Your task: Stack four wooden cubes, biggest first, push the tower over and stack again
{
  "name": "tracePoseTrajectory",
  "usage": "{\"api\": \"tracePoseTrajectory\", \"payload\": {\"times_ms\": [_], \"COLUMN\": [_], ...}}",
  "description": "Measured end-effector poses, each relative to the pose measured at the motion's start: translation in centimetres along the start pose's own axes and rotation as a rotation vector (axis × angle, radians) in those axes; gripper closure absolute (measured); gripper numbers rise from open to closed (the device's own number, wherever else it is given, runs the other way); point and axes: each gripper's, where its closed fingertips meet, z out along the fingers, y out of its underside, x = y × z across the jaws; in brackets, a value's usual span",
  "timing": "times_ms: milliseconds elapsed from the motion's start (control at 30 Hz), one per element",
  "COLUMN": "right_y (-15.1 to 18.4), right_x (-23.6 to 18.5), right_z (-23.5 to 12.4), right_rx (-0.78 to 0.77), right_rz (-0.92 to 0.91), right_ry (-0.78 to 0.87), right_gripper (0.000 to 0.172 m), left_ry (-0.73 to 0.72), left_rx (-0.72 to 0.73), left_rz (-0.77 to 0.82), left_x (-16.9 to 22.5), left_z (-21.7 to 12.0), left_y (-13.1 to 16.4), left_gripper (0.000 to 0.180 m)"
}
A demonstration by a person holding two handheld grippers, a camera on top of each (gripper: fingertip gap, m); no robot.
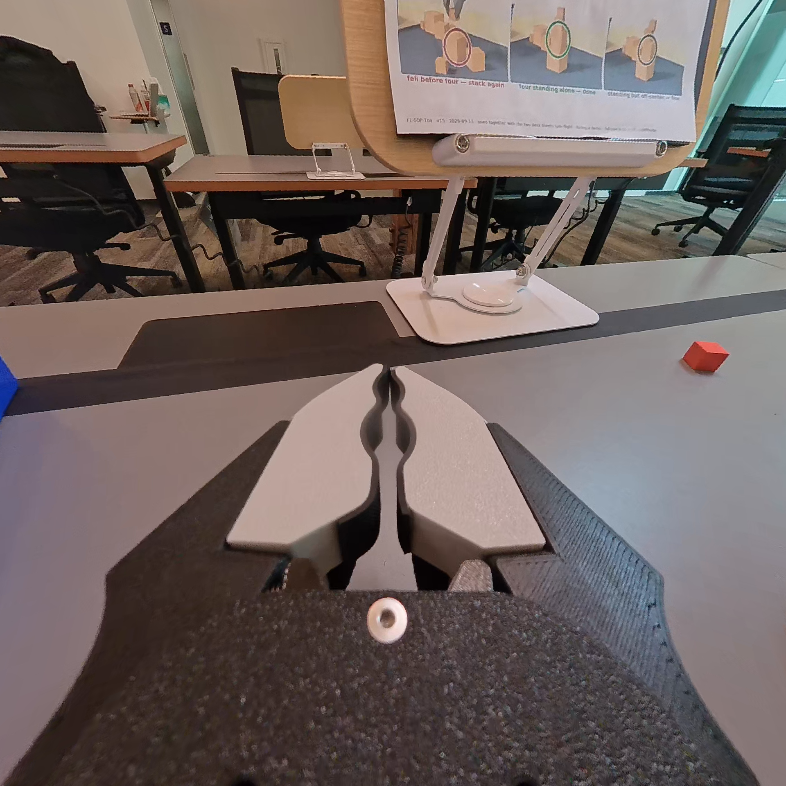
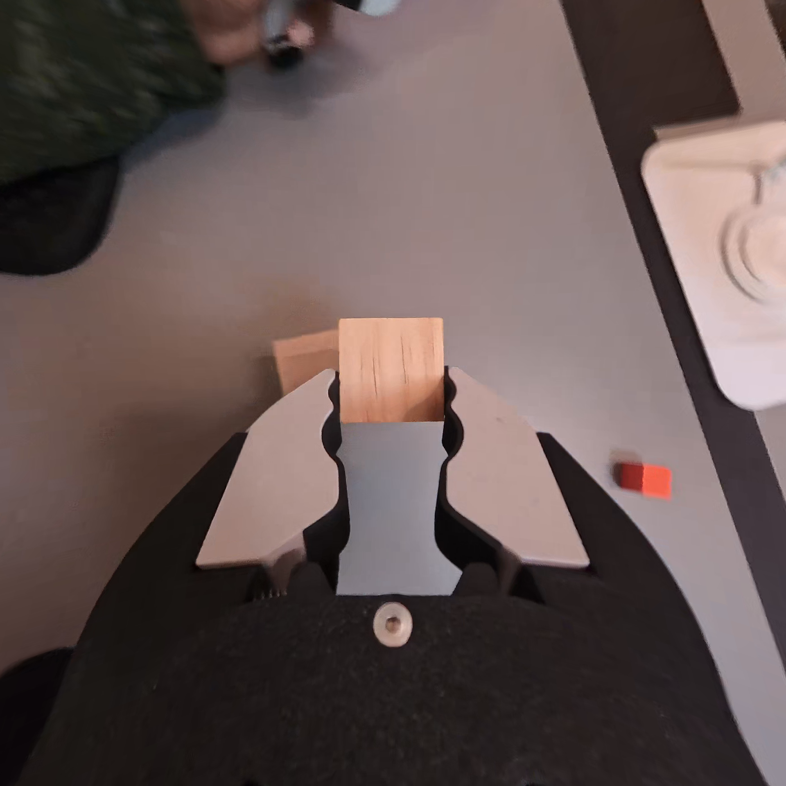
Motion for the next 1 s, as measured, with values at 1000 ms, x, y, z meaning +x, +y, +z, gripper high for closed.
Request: {"api": "tracePoseTrajectory", "payload": {"times_ms": [1000], "right_y": [1.2], "right_x": [-4.0], "right_z": [2.4], "right_rx": [-0.119], "right_rz": [-0.126], "right_ry": [-0.157], "right_gripper": [0.127], "left_ry": [0.188], "left_rx": [0.098], "left_rz": [0.011], "left_x": [2.6], "left_z": [-0.7], "left_y": [-1.6], "left_gripper": [0.180]}}
